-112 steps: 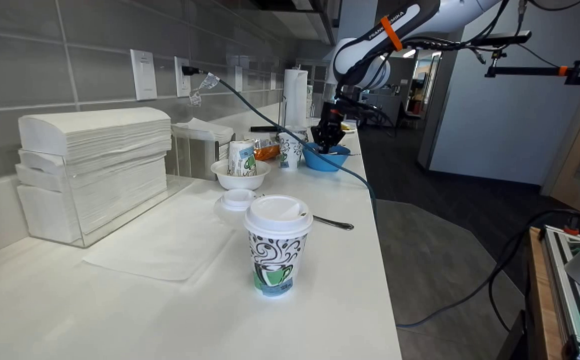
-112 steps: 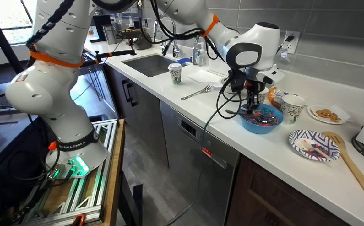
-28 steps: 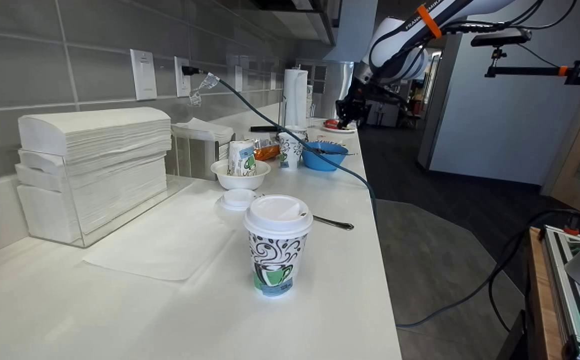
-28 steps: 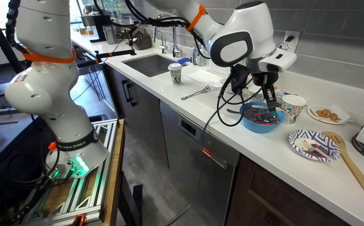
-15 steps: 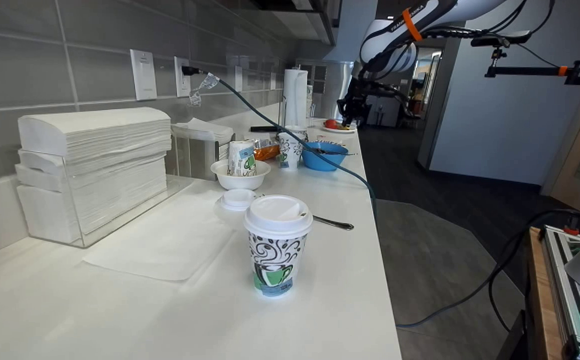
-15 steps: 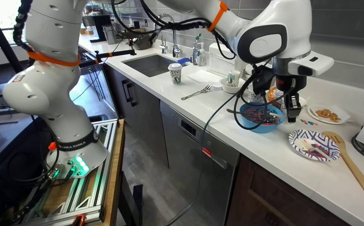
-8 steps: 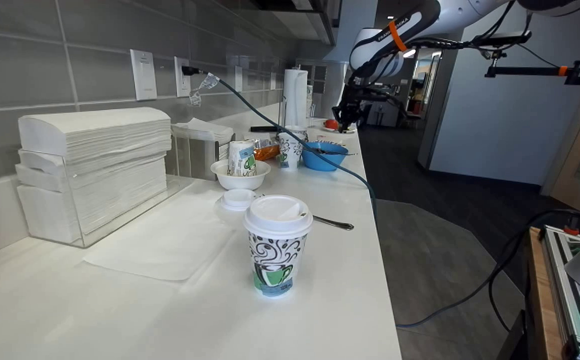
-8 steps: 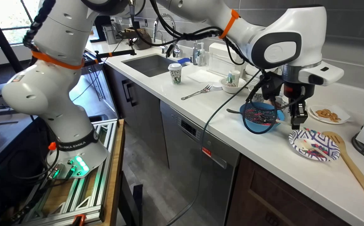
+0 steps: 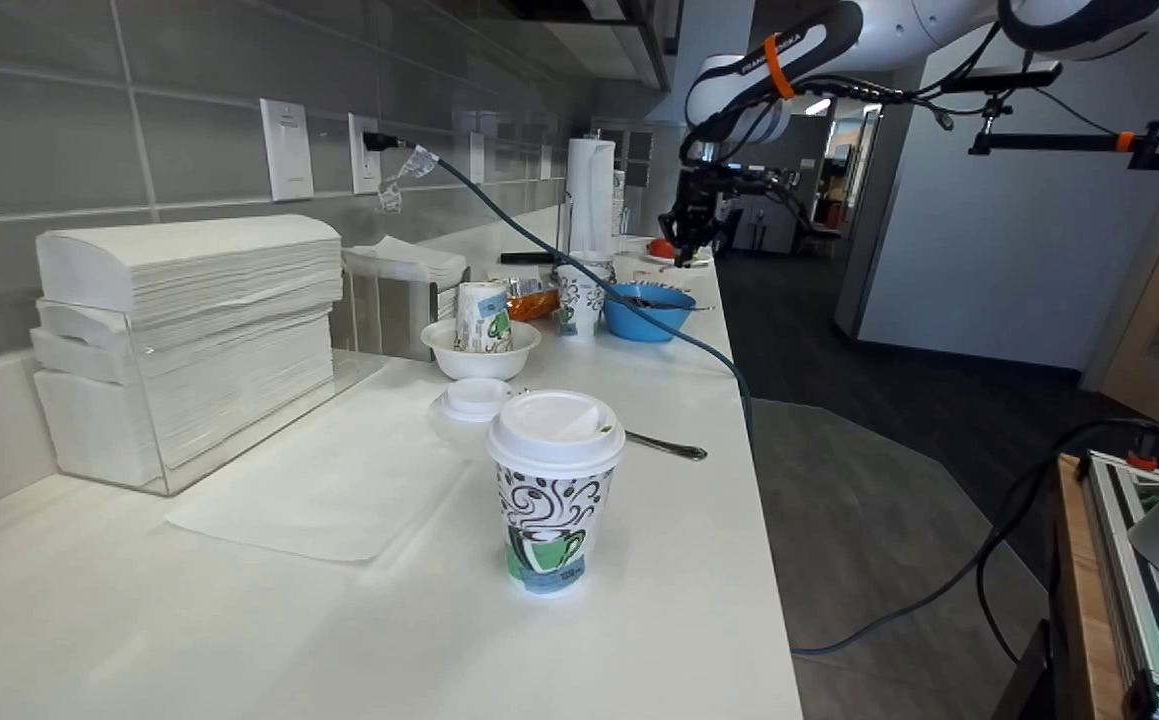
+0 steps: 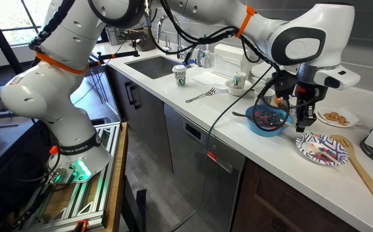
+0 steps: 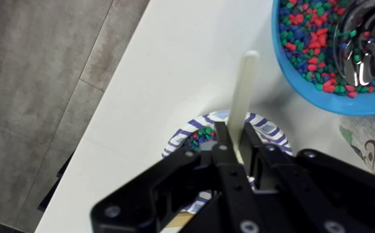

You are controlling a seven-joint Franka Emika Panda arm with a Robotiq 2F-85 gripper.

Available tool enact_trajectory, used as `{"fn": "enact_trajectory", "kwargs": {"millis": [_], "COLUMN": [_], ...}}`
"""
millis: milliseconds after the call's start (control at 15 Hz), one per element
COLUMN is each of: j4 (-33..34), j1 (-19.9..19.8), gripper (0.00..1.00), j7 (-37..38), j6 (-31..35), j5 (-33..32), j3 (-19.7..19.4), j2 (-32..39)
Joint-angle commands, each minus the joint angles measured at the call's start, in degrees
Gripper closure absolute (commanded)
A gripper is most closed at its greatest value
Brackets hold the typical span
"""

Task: Use the white knife to place some cereal from the blue bowl into the black and white bowl then put the knife in the second coffee cup from the right.

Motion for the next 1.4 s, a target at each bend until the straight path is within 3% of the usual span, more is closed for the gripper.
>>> {"fn": "enact_trajectory", "kwargs": {"millis": [0,333,600,1333], "j4": [6.8,10.9,10.5,-4.9], "j1": [-2.0,-3.0,-1.8,4.9], "gripper": [0.97,0.97,0.97,0.97], "j7": [0.1,0.5,2.2,5.6], "j6": [-6.0,-8.9,-6.2,11.0], "j5": [2.4,3.4,2.6,2.0], "j3": [1.5,1.8,1.2,2.2], "j2": [3.6,5.8,5.6,-3.2]}}
